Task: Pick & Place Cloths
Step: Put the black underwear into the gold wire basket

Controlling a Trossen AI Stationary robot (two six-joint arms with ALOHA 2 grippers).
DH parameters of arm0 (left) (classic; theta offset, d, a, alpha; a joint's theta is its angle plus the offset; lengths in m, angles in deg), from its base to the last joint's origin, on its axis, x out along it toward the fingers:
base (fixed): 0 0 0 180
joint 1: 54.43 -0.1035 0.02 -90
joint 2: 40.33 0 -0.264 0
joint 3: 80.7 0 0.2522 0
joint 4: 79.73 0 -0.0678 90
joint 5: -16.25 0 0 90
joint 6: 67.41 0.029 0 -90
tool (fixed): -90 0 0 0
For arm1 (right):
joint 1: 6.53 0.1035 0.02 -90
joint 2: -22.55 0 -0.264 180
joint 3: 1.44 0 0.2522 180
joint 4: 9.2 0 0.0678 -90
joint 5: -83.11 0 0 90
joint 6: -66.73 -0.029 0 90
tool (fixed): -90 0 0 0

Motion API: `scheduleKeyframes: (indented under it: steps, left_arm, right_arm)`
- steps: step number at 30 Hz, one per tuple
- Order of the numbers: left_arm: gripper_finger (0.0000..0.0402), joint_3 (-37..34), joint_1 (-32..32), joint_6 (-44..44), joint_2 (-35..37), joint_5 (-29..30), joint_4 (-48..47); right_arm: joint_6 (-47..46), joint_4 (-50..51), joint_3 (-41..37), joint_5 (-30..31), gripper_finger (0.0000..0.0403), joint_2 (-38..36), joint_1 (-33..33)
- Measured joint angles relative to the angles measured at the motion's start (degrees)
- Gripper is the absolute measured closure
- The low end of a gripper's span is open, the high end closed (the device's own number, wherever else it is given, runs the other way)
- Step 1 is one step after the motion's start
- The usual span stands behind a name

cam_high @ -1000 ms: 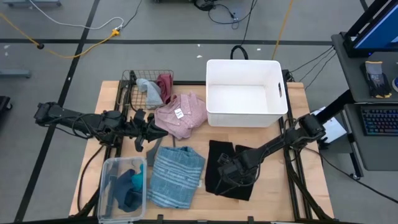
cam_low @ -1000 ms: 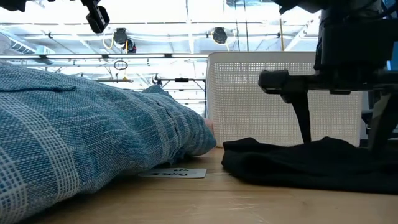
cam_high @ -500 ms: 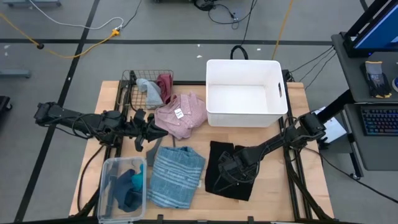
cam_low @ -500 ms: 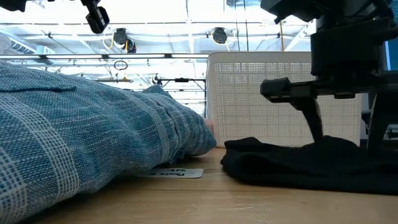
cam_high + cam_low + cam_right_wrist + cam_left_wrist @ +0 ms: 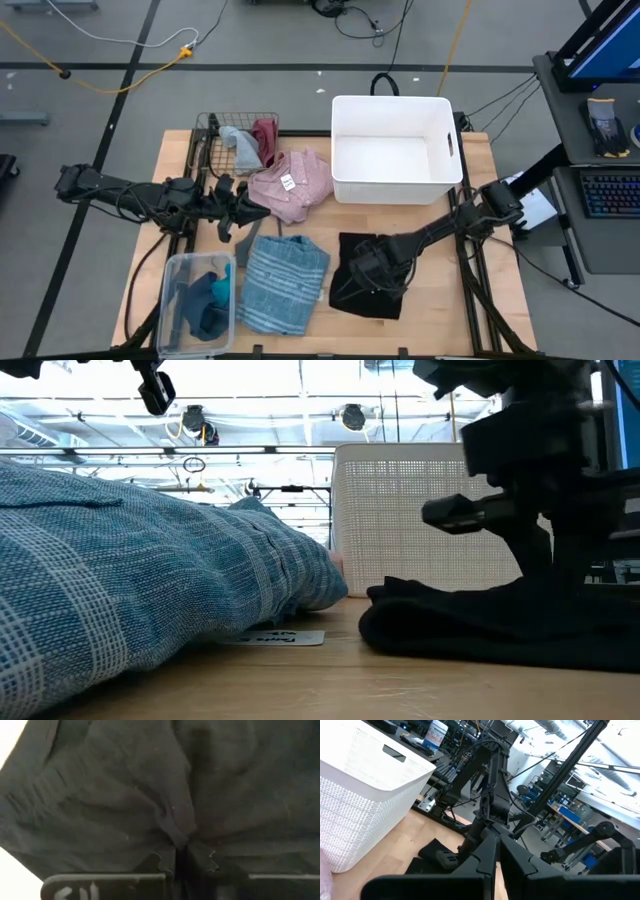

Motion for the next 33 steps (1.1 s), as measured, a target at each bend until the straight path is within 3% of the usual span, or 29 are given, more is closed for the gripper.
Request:
scheduleKeyframes:
  steps: [6, 17, 23, 33]
  left_arm:
    - [0.0378, 0.0, 0.0, -0.2, 0.0, 0.0, 1.1]
    - [0.0378, 0.0, 0.0, 1.3, 0.0, 0.0, 4.7]
    - [0.0378, 0.0, 0.1, 1.3, -0.2, -0.1, 5.3]
    - [0.0378, 0.0, 2.3, 7.8, -2.5, -0.4, 16.1]
  right_arm:
    - [-9.6, -0.7, 1.9, -6.9, 0.0398, -1.9, -1.5]
    - [-22.5, -8.2, 3.0, -9.9, 0.0401, -14.5, -6.0]
    - [-29.9, -17.8, 3.2, -9.8, 0.0402, -20.9, -7.5]
    - [-40.2, -37.1, 3.2, -10.0, 0.0402, -25.9, -9.6]
